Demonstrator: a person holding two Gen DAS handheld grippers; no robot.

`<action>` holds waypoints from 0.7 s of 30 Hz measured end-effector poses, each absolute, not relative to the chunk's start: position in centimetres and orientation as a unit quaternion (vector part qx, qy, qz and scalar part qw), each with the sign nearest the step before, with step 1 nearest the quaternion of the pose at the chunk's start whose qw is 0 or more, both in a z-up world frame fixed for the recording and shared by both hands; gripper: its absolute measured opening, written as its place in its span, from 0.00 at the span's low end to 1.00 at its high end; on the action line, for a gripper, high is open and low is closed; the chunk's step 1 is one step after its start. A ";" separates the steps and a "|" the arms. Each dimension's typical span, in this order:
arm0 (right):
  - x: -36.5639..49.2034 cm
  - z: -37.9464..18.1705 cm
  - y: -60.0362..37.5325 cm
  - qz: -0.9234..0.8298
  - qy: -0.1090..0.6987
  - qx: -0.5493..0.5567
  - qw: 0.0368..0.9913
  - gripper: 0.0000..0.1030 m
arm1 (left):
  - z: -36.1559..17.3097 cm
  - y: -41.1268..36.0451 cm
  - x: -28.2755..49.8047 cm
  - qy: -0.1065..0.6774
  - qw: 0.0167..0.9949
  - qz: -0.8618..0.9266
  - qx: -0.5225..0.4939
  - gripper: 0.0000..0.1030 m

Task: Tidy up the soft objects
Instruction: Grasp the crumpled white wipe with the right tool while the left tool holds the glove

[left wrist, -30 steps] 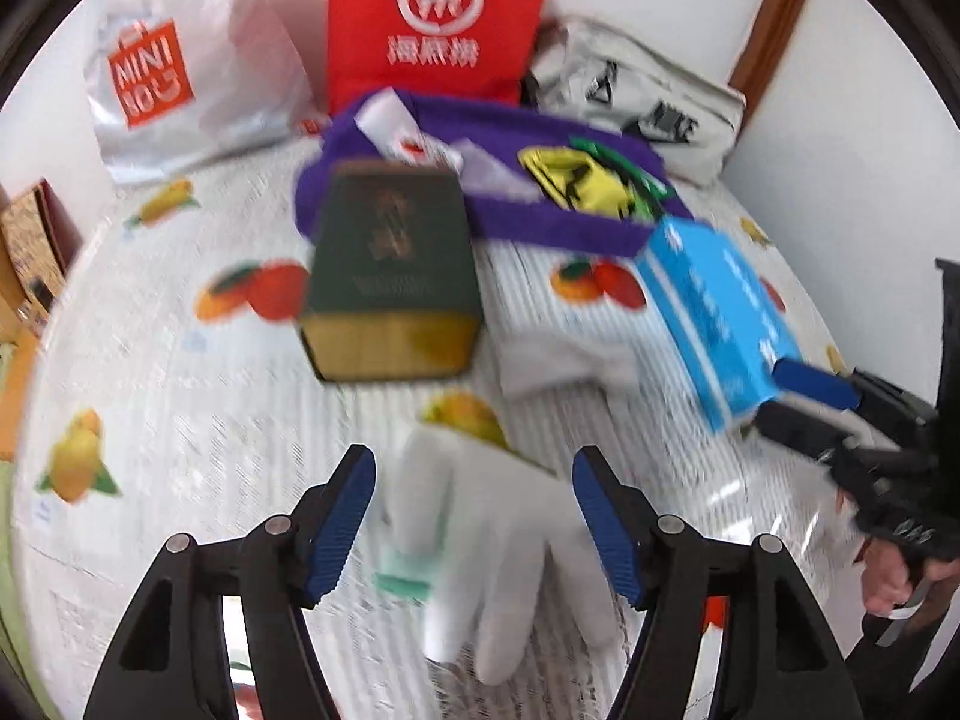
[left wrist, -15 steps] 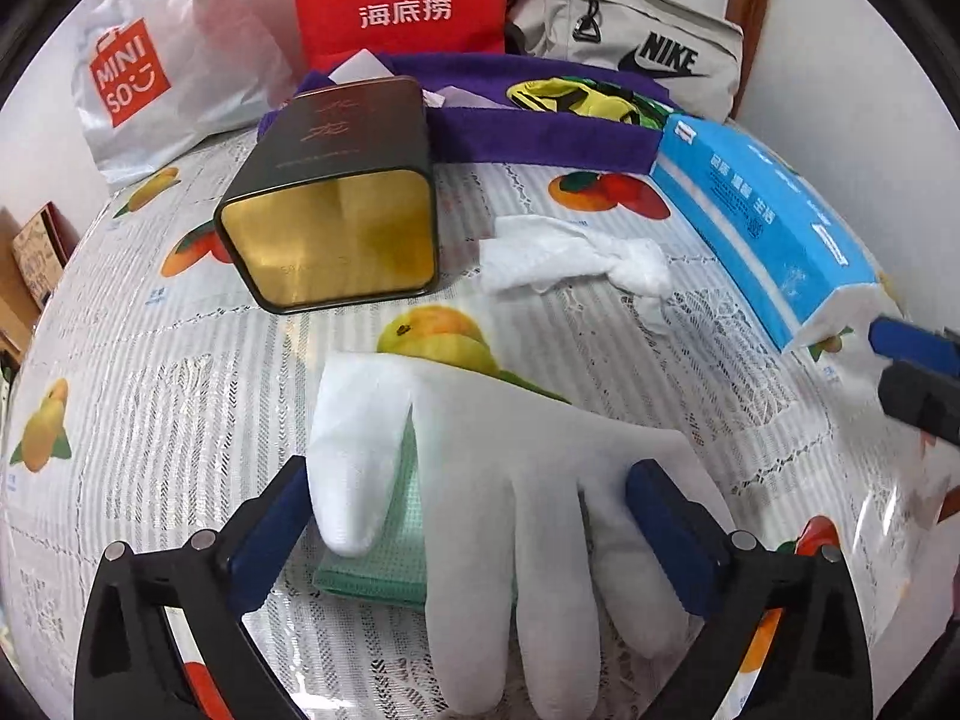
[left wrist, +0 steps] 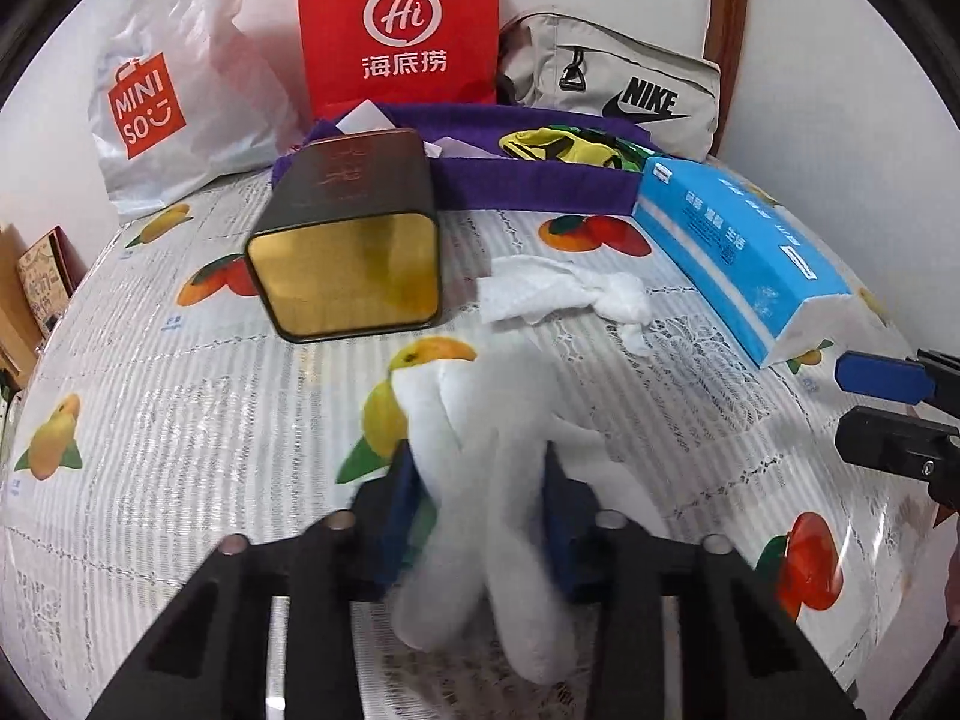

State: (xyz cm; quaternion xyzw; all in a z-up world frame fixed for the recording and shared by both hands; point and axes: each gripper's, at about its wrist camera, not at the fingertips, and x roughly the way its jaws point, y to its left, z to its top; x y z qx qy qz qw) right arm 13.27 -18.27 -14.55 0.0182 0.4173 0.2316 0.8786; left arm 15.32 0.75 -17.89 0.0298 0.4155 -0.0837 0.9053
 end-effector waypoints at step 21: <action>23.0 -17.4 -9.0 0.163 0.431 -0.129 0.878 0.56 | -18.0 8.2 16.7 0.420 0.904 -0.046 -0.064 0.30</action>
